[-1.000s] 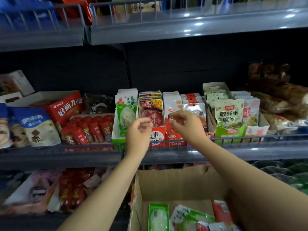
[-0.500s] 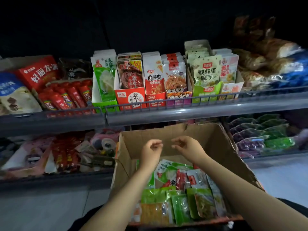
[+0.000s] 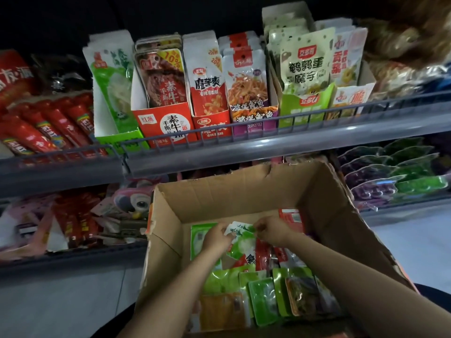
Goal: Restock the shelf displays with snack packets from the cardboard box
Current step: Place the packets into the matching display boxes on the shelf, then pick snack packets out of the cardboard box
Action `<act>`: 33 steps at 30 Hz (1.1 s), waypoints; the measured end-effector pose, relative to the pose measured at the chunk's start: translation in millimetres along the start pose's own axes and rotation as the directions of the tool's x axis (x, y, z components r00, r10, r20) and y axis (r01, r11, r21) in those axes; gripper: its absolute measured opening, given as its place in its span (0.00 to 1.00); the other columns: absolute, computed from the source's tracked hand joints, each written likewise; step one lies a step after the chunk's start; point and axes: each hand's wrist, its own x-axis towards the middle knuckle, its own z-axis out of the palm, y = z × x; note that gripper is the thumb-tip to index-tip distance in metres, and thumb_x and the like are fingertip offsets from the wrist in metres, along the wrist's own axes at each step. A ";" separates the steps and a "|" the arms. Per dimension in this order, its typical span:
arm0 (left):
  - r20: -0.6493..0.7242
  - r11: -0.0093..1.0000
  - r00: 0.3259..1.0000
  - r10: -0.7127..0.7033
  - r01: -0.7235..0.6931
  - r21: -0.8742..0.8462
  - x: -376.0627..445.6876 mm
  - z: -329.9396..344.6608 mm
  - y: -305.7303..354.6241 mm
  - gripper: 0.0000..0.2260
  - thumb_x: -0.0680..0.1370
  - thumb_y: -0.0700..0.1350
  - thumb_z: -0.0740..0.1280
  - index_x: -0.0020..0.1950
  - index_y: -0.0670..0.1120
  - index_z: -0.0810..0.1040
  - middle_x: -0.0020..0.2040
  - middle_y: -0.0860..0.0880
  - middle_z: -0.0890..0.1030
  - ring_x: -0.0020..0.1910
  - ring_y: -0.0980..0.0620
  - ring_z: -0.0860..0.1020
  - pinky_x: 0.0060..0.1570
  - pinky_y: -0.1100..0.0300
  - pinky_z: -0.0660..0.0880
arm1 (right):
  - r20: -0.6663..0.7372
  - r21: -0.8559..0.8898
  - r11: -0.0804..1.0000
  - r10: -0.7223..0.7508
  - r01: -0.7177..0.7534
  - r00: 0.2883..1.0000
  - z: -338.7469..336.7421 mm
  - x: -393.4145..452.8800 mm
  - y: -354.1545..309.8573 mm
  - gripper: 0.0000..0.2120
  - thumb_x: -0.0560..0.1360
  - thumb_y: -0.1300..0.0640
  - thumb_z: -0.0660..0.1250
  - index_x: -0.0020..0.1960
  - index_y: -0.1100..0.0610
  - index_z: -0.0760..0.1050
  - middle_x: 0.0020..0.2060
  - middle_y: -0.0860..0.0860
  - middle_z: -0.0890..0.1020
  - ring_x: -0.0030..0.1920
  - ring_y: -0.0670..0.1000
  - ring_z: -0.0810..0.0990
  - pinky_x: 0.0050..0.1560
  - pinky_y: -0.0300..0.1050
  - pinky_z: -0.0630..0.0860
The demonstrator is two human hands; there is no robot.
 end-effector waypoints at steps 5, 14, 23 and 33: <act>0.008 0.998 0.998 -0.055 0.056 -0.037 16.8 4.9 -10.9 0.18 0.79 0.42 0.65 0.69 0.44 0.71 0.67 0.47 0.74 0.61 0.49 0.76 0.53 0.65 0.70 | 0.030 0.015 0.997 0.070 -0.070 0.997 16.0 22.0 3.4 0.15 0.75 0.59 0.67 0.61 0.58 0.77 0.59 0.54 0.79 0.58 0.53 0.77 0.56 0.38 0.72; -0.053 0.968 0.985 -0.166 0.152 -0.201 27.6 5.7 -16.6 0.12 0.75 0.42 0.70 0.58 0.42 0.79 0.58 0.46 0.80 0.55 0.48 0.78 0.53 0.62 0.71 | 0.010 0.090 0.989 0.115 -0.115 0.993 26.6 35.3 3.7 0.08 0.73 0.54 0.71 0.51 0.57 0.82 0.50 0.52 0.83 0.51 0.50 0.80 0.52 0.40 0.75; -0.247 0.973 0.969 -0.001 -0.056 -0.224 3.2 -16.6 19.3 0.01 0.74 0.43 0.71 0.43 0.47 0.81 0.44 0.49 0.83 0.40 0.54 0.79 0.38 0.66 0.74 | -0.129 0.260 0.966 0.042 -0.006 0.991 5.0 15.5 -17.6 0.14 0.76 0.62 0.65 0.34 0.50 0.74 0.39 0.48 0.79 0.45 0.48 0.77 0.44 0.37 0.73; -0.606 0.863 0.664 0.438 -0.500 0.076 -50.8 -113.3 56.5 0.03 0.73 0.51 0.71 0.45 0.55 0.83 0.45 0.54 0.81 0.47 0.55 0.77 0.48 0.58 0.75 | -0.350 0.335 0.885 -0.202 0.324 0.915 -44.5 -35.4 -109.2 0.06 0.75 0.54 0.68 0.39 0.48 0.76 0.38 0.46 0.81 0.40 0.45 0.79 0.42 0.38 0.74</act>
